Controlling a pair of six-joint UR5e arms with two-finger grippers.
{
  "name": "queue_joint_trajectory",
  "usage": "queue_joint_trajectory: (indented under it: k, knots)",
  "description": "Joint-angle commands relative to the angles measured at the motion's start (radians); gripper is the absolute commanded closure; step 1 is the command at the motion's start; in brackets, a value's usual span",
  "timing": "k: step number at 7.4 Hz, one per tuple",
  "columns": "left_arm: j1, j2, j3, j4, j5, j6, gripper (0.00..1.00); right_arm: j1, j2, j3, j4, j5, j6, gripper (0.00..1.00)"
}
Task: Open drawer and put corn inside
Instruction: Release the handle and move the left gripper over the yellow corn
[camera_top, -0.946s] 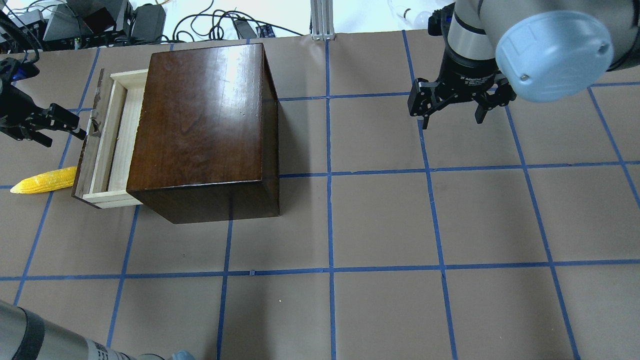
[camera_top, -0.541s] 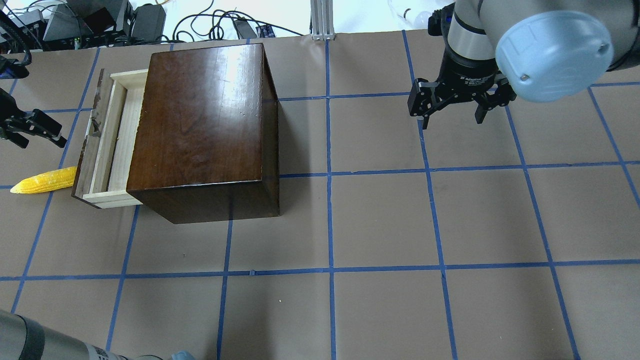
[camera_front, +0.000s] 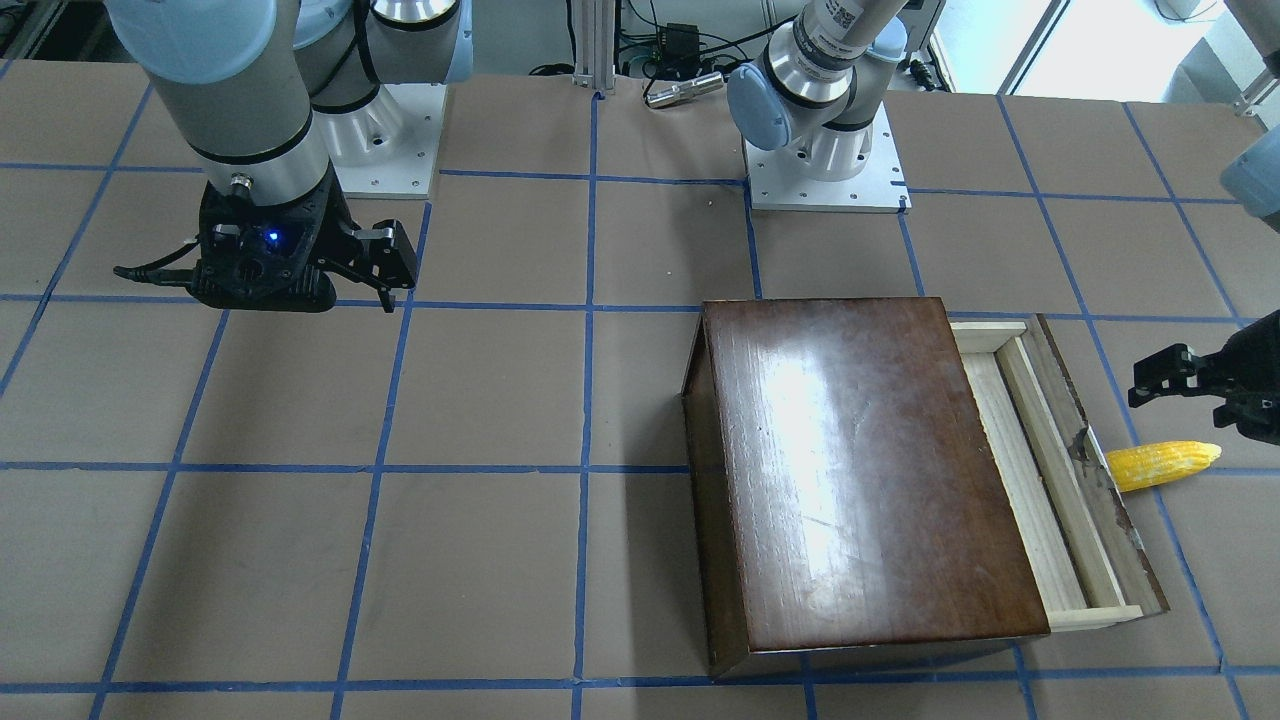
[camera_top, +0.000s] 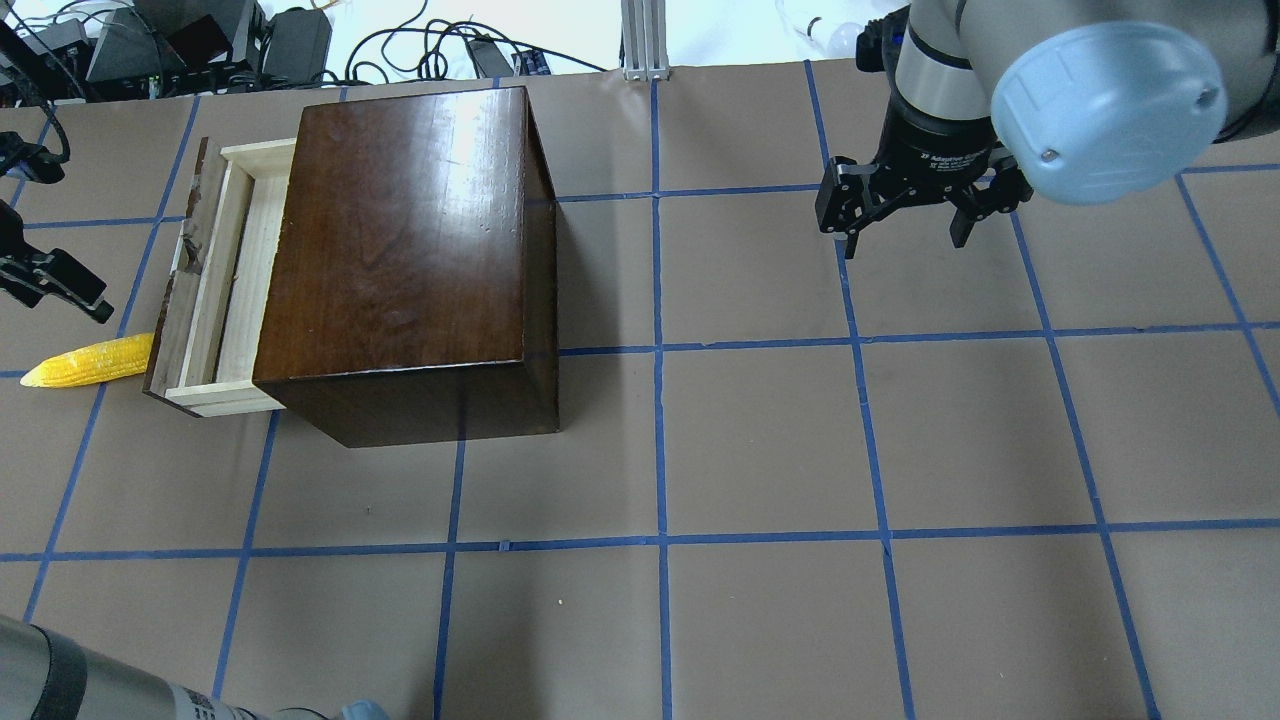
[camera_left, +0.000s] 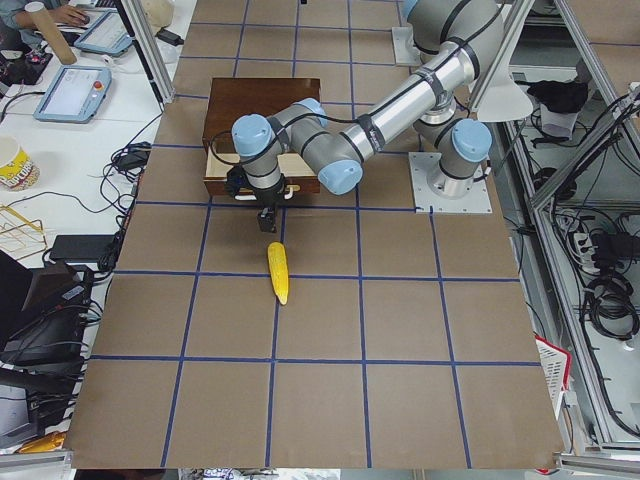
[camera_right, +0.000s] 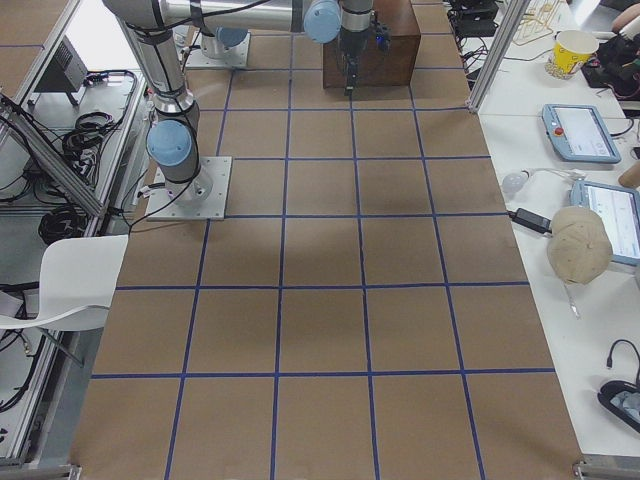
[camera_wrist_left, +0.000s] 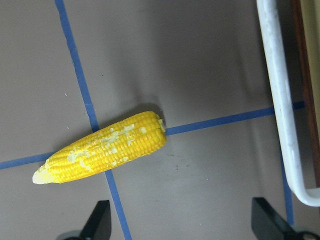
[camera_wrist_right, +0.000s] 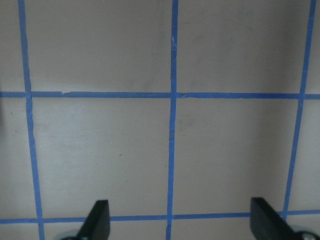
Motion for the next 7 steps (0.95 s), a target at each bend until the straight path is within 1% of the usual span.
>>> queue_joint_trajectory:
  k: [1,2,3,4,5,6,7]
  knots:
    - [0.031,-0.008,-0.002,0.001,0.009,0.220,0.00,0.000,0.000,0.000,0.000,0.000,0.000,0.00]
    - [0.044,-0.014,-0.003,0.019,0.009,0.371,0.00,0.000,0.000,0.000,0.000,0.000,0.000,0.00]
    - [0.083,-0.026,-0.019,0.047,0.000,0.507,0.00,0.000,0.000,0.000,-0.002,0.000,0.000,0.00]
    - [0.102,-0.043,-0.039,0.114,0.000,0.612,0.00,0.000,0.000,0.000,0.000,0.000,0.000,0.00]
    - [0.102,-0.060,-0.046,0.183,0.003,0.735,0.00,0.000,0.000,0.000,0.000,0.000,0.000,0.00]
    - [0.102,-0.078,-0.040,0.206,0.002,0.853,0.00,0.000,0.000,0.000,0.000,0.000,0.000,0.00]
    - [0.102,-0.092,-0.039,0.232,0.002,0.925,0.00,0.000,0.000,0.000,0.000,0.000,0.000,0.00]
